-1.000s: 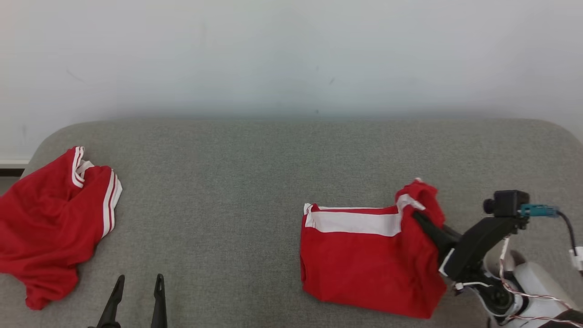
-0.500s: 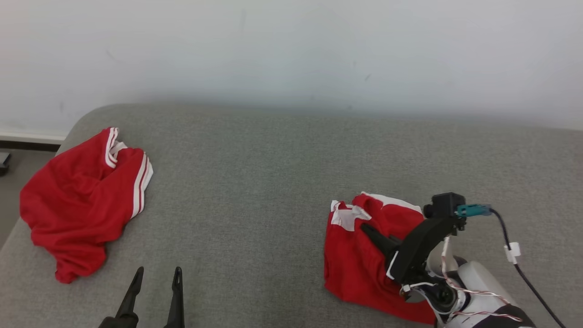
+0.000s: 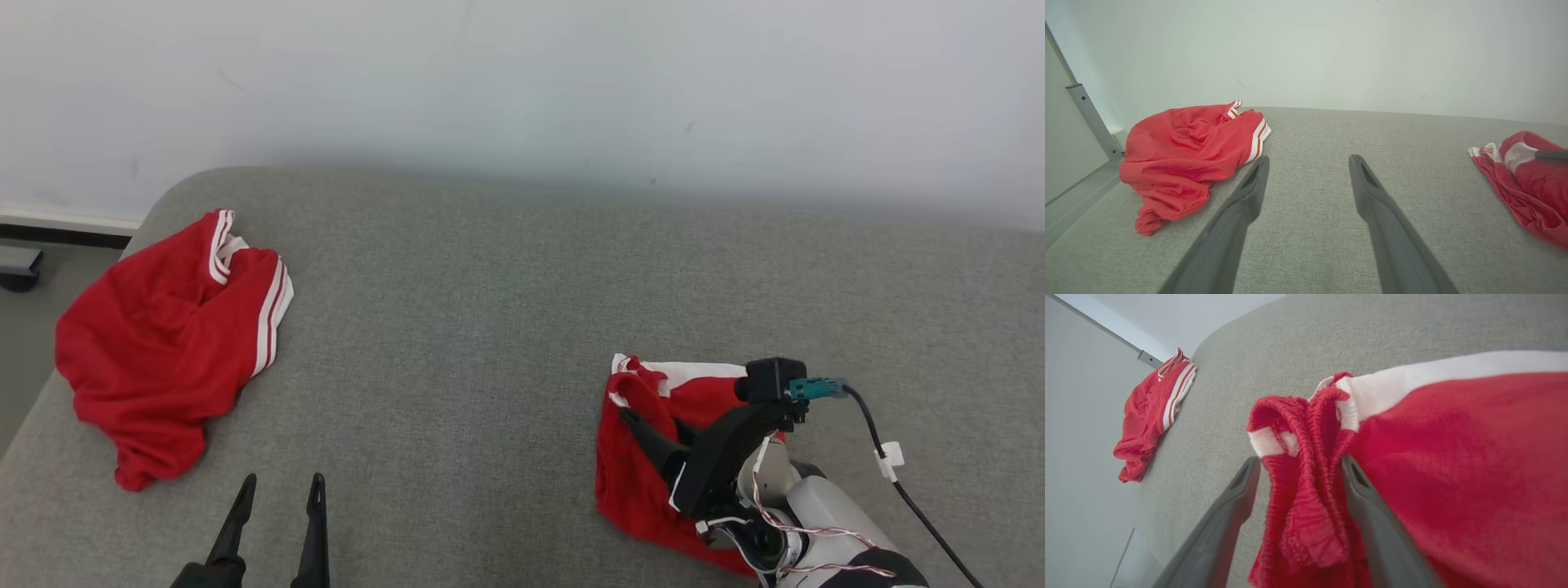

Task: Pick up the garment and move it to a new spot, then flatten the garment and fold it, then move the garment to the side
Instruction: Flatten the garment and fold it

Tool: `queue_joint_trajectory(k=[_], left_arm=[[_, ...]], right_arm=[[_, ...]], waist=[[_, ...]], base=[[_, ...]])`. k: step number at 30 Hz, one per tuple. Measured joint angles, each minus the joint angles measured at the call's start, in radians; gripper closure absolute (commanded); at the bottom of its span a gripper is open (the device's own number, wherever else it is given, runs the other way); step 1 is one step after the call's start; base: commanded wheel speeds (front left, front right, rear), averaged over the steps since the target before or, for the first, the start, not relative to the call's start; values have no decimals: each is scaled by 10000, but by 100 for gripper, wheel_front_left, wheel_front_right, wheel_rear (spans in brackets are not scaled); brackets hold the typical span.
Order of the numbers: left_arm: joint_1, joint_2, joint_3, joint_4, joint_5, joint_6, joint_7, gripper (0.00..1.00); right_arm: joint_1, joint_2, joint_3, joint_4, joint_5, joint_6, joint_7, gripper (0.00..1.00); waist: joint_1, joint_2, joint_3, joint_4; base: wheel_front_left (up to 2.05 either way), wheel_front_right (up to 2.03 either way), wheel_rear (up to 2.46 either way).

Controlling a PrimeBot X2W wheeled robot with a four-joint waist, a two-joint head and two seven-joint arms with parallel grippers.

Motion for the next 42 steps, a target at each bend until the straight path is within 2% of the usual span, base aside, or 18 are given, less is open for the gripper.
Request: queue_joint_trajectory(k=[7, 12, 16, 21, 25, 32, 42], left_arm=[[93, -4, 320, 12, -33, 2, 0, 0], [185, 19, 479, -79, -33, 0, 0, 0], [271, 44, 698, -155, -38, 0, 0, 0], [347, 40, 903, -274, 2, 0, 2, 0], [359, 38, 947, -355, 44, 0, 0, 0], [366, 27, 988, -458, 138, 2, 0, 0], [366, 13, 1022, -472, 207, 2, 0, 0]], right_arm=[[324, -493, 307, -947, 357, 0, -874, 0], [635, -940, 313, -1768, 477, 0, -1923, 0], [908, -1480, 328, -2226, -410, 0, -3323, 0], [1383, -1641, 138, -2420, -1062, 0, -4700, 0], [1805, -1732, -144, -2543, -1655, 0, -5402, 0], [2783, -1375, -1108, -3087, -2564, 0, -5697, 0], [4351, -468, -2537, -4803, -4416, 0, -5710, 0]], waist=[[0, 0, -230, -320], [0, 0, -391, -629], [0, 0, -471, -899], [-1, 0, -510, -1236], [-1, 0, -523, -1450], [-1, 0, -491, -1704], [-1, 0, -438, -1788]], base=[[0, 0, 0], [0, 0, 0], [0, 0, 0], [0, 0, 0], [0, 0, 0], [0, 0, 0], [0, 0, 0]])
